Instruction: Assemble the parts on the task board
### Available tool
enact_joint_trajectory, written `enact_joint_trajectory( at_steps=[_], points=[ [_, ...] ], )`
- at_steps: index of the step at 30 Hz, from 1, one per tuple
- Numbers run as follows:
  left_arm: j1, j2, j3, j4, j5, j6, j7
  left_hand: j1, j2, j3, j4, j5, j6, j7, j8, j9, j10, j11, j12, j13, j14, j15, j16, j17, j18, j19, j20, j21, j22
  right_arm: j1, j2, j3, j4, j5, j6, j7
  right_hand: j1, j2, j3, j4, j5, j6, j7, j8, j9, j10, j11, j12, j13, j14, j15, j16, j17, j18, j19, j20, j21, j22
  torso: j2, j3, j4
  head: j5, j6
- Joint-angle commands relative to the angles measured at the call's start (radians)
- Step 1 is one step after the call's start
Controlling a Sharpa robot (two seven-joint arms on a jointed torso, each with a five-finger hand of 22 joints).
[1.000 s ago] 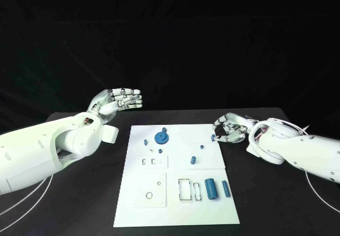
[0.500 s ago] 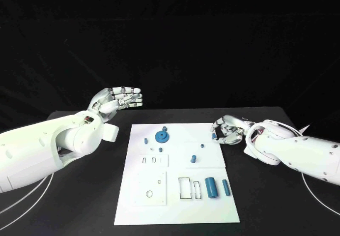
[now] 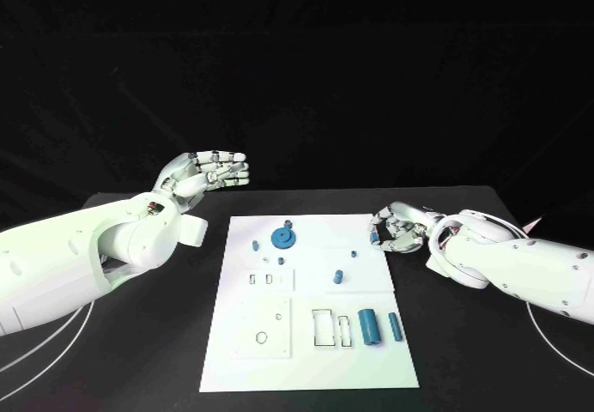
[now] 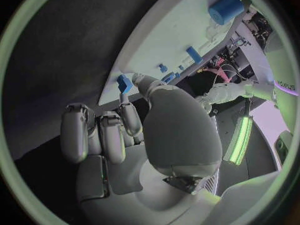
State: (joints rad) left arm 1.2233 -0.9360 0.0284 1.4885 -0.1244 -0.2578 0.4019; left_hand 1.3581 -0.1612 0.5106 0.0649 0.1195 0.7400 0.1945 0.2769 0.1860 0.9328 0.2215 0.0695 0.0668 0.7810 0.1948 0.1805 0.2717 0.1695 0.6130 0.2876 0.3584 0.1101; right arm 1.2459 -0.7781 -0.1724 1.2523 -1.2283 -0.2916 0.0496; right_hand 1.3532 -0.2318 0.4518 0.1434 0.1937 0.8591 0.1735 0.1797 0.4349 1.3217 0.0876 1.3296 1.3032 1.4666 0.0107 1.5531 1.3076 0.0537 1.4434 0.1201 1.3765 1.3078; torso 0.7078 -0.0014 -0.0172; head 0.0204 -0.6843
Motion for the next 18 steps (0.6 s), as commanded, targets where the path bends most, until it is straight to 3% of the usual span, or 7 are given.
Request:
enact_joint_trajectory(
  at_steps=[1,18],
  points=[
    [0.0,0.002,0.001,0.001,0.001,0.017,0.01,0.004,0.004,-0.003,-0.003,-0.001,-0.004,0.076,0.006,0.001,-0.003,0.0,0.002,0.0,0.009,-0.001,-0.005,-0.001,-0.01,0.007,0.003,0.004,0.001,-0.001,0.001,0.0,-0.001,-0.007,0.006,0.012,0.0,0.01,0.006,0.0,0.006,0.008,-0.002,0.004,0.001,0.01,0.0,0.006,0.002,0.095,0.004,0.005,0.225,-0.005,0.005,0.001,0.007,0.113,0.0,0.0001,0.0001,-0.001,-0.001],
    [0.0,0.001,0.001,0.0,0.0,0.017,0.009,0.004,0.004,-0.003,-0.003,-0.001,-0.004,0.076,0.006,0.001,-0.003,0.0,0.002,0.0,0.009,-0.001,-0.005,-0.001,-0.01,0.007,0.003,0.004,0.001,-0.001,0.006,0.0,-0.009,0.0,0.001,0.014,-0.005,0.045,0.043,-0.001,0.0,0.032,-0.007,0.01,0.002,0.021,-0.006,0.014,0.01,0.096,0.0,0.006,0.23,-0.007,0.013,-0.003,0.017,0.124,0.0,0.0009,0.0001,0.003,-0.004]
  ],
)
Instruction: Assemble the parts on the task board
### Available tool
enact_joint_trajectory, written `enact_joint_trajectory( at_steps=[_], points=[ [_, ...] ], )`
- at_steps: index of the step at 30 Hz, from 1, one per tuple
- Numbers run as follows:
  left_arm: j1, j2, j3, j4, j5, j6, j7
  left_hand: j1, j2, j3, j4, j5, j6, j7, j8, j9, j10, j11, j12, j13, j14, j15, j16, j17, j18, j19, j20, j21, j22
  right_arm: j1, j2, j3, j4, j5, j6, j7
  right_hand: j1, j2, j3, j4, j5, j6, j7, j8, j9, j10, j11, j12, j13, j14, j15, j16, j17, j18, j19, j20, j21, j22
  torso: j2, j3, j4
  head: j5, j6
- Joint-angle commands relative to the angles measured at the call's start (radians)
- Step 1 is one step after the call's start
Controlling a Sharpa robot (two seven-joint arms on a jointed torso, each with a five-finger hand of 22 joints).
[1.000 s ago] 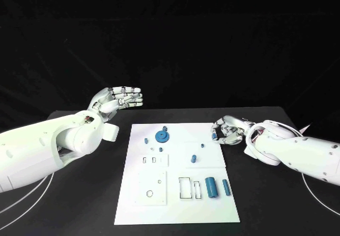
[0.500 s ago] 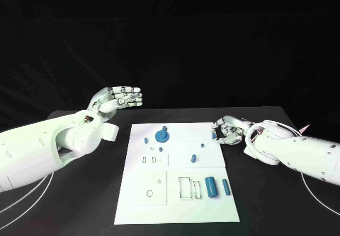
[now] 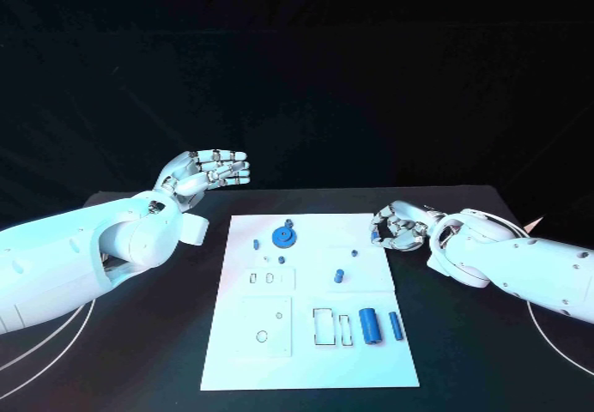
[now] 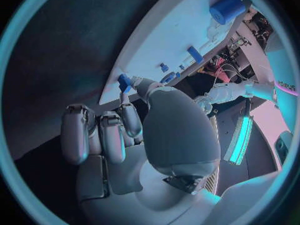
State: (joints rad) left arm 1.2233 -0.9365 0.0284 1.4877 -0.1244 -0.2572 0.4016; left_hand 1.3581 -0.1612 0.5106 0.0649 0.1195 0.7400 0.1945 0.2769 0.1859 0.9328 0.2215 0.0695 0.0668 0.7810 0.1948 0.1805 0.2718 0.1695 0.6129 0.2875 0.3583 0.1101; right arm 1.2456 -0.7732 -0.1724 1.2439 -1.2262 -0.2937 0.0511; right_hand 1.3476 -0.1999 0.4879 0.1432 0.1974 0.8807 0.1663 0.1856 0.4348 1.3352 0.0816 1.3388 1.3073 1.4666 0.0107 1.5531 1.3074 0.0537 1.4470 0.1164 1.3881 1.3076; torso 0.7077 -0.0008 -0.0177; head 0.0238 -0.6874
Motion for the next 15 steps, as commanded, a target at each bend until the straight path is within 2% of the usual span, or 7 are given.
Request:
enact_joint_trajectory(
  at_steps=[1,15],
  points=[
    [0.0,0.001,0.001,0.001,0.001,0.016,0.009,0.004,0.004,-0.003,-0.003,-0.001,-0.004,0.076,0.006,0.002,-0.003,0.0,0.002,0.0,0.009,-0.001,-0.005,-0.001,-0.01,0.007,0.003,0.004,0.001,-0.001,0.002,0.0,-0.001,-0.002,0.003,0.013,0.001,0.015,0.009,-0.002,-0.006,0.011,0.0,0.004,0.002,0.008,0.0,0.005,0.006,0.096,0.0,0.006,0.23,-0.007,0.01,0.0,0.005,0.124,0.0,0.0002,0.0003,0.0,-0.001],
    [0.0,0.0,0.001,0.001,0.001,0.017,0.008,0.004,0.005,-0.003,-0.003,-0.001,-0.003,0.076,0.006,0.002,-0.003,0.0,0.003,0.0,0.009,-0.001,-0.005,-0.002,-0.01,0.008,0.003,0.004,0.0,-0.001,0.007,0.0,-0.008,-0.005,0.011,0.004,0.001,0.009,0.012,-0.009,-0.015,0.014,-0.001,0.005,0.002,0.01,-0.001,0.006,0.008,0.096,-0.002,0.006,0.231,-0.008,0.013,-0.001,0.009,0.128,0.0,0.0003,0.0001,0.0,-0.003]
  ],
)
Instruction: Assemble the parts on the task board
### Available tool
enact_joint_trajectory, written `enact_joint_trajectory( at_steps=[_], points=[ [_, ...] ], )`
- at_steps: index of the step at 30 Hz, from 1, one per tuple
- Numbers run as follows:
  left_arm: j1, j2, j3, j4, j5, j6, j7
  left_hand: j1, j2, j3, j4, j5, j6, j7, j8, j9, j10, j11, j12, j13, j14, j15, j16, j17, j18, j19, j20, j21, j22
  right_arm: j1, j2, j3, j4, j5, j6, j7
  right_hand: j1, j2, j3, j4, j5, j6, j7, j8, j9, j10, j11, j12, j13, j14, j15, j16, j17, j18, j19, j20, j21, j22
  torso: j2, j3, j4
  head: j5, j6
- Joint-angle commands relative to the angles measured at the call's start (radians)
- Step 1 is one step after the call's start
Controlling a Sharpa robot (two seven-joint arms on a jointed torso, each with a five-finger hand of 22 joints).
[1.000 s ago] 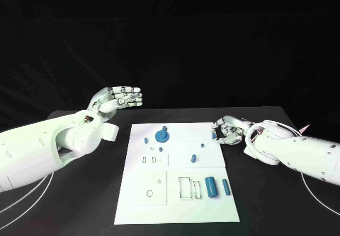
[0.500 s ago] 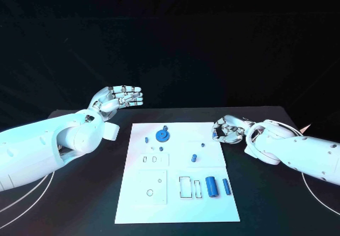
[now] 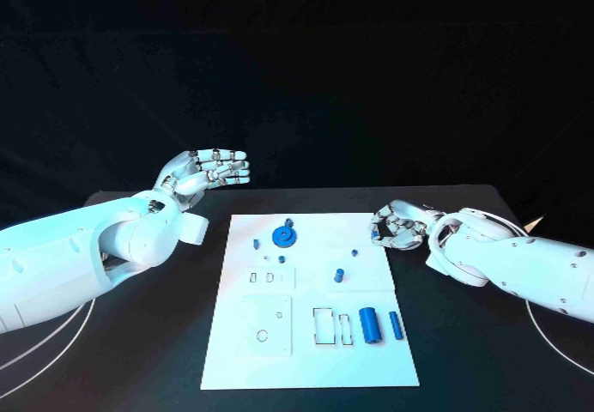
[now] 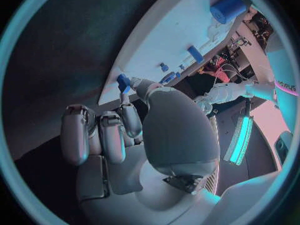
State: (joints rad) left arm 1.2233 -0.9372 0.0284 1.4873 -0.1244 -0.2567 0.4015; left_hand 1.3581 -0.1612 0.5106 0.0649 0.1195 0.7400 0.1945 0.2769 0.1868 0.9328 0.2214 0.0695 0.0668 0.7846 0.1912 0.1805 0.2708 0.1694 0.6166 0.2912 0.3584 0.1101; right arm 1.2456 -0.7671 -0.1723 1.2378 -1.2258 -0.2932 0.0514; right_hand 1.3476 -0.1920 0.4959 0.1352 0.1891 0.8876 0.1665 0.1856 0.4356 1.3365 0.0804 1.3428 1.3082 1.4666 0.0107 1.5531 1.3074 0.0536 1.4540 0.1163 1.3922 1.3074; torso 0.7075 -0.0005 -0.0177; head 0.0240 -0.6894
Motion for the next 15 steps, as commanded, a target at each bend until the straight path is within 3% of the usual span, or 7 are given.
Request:
enact_joint_trajectory(
  at_steps=[1,15],
  points=[
    [0.0,0.001,0.001,0.001,0.001,0.016,0.008,0.004,0.005,-0.003,-0.003,-0.001,-0.003,0.076,0.006,0.001,-0.003,0.0,0.003,0.0,0.006,0.002,-0.005,-0.001,-0.01,0.005,-0.001,0.004,0.0,-0.001,0.001,0.0,-0.003,-0.006,0.011,0.003,0.0,0.0,0.003,-0.002,-0.007,0.007,-0.002,0.004,0.001,0.009,0.0,0.002,0.007,0.096,-0.002,0.006,0.23,-0.008,0.006,-0.001,0.005,0.128,0.001,0.0,0.0001,0.0,-0.001],
    [0.0,0.0,0.001,0.001,0.001,0.018,0.007,0.004,0.005,-0.003,-0.003,-0.001,-0.003,0.076,0.007,0.001,-0.002,0.0,0.003,0.0,0.006,0.002,-0.006,-0.001,-0.01,0.005,-0.001,0.003,0.0,-0.002,0.003,0.0,-0.006,-0.018,0.026,-0.006,-0.008,-0.017,-0.001,-0.006,-0.011,0.004,-0.001,0.001,-0.001,0.008,0.0,0.002,0.007,0.096,-0.002,0.006,0.229,-0.008,0.006,-0.002,0.004,0.128,0.0,0.0003,-0.0001,-0.002,-0.004]
  ],
)
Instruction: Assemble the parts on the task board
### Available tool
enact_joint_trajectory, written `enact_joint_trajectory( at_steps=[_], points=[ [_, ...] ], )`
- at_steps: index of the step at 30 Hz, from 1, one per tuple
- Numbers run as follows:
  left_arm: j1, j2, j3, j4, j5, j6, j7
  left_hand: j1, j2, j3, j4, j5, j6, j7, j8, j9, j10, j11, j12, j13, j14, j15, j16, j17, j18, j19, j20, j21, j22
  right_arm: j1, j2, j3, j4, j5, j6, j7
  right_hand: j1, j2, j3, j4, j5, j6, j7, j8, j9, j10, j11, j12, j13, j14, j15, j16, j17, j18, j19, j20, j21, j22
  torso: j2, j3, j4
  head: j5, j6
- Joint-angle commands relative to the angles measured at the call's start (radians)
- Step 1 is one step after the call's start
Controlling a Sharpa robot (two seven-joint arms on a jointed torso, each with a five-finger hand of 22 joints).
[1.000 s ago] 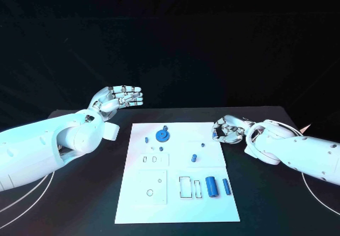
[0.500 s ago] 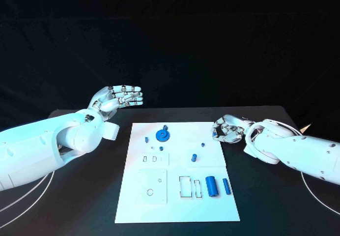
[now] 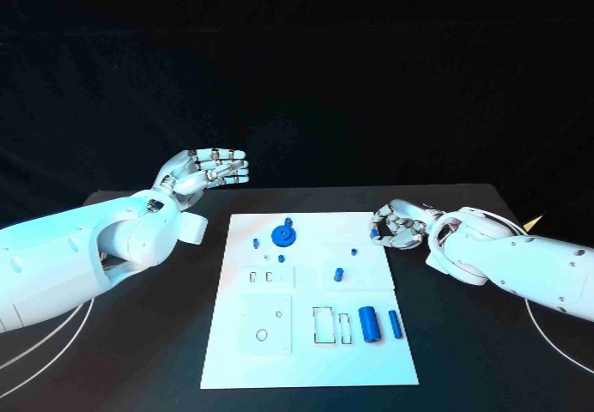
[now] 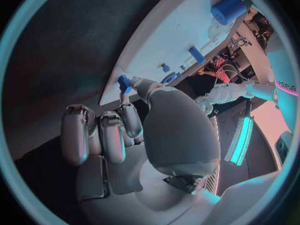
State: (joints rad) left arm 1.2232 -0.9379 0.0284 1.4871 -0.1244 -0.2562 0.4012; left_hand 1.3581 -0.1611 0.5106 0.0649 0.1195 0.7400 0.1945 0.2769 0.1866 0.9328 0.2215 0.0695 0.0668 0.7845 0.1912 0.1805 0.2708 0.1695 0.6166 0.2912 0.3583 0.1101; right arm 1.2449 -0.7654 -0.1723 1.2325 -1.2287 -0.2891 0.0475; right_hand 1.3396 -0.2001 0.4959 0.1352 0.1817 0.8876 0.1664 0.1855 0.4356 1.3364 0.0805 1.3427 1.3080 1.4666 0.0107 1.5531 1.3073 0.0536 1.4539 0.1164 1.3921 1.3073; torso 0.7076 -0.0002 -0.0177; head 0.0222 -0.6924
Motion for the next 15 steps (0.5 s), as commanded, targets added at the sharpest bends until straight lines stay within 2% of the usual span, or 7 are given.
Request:
enact_joint_trajectory(
  at_steps=[1,15],
  points=[
    [0.0,0.001,0.001,0.001,0.001,0.017,0.008,0.004,0.005,-0.003,-0.003,-0.001,-0.003,0.076,0.007,0.001,-0.002,0.0,0.003,0.0,0.006,0.002,-0.006,-0.001,-0.01,0.005,-0.001,0.003,0.0,-0.002,0.001,0.0,-0.001,-0.016,0.024,-0.003,0.0,-0.009,-0.001,-0.006,-0.003,0.004,-0.001,0.001,-0.001,0.008,0.0,0.002,0.007,0.096,-0.002,0.006,0.229,-0.008,0.006,-0.002,0.004,0.128,0.0,0.0,-0.0002,-0.001,-0.001],
    [0.0,0.0,0.001,0.002,0.001,0.018,0.007,0.004,0.005,-0.003,-0.003,-0.001,-0.003,0.076,0.007,0.001,-0.002,0.0,0.003,0.0,0.006,0.002,-0.006,-0.001,-0.01,0.005,-0.001,0.003,0.0,-0.003,0.001,0.0,-0.006,-0.021,0.029,-0.008,-0.002,-0.014,-0.002,-0.009,-0.006,0.001,0.0,-0.001,-0.002,0.007,0.001,0.0,0.005,0.095,-0.002,0.005,0.228,-0.008,0.005,-0.002,0.003,0.128,0.0,0.0001,0.0003,-0.001,-0.003]
  ],
)
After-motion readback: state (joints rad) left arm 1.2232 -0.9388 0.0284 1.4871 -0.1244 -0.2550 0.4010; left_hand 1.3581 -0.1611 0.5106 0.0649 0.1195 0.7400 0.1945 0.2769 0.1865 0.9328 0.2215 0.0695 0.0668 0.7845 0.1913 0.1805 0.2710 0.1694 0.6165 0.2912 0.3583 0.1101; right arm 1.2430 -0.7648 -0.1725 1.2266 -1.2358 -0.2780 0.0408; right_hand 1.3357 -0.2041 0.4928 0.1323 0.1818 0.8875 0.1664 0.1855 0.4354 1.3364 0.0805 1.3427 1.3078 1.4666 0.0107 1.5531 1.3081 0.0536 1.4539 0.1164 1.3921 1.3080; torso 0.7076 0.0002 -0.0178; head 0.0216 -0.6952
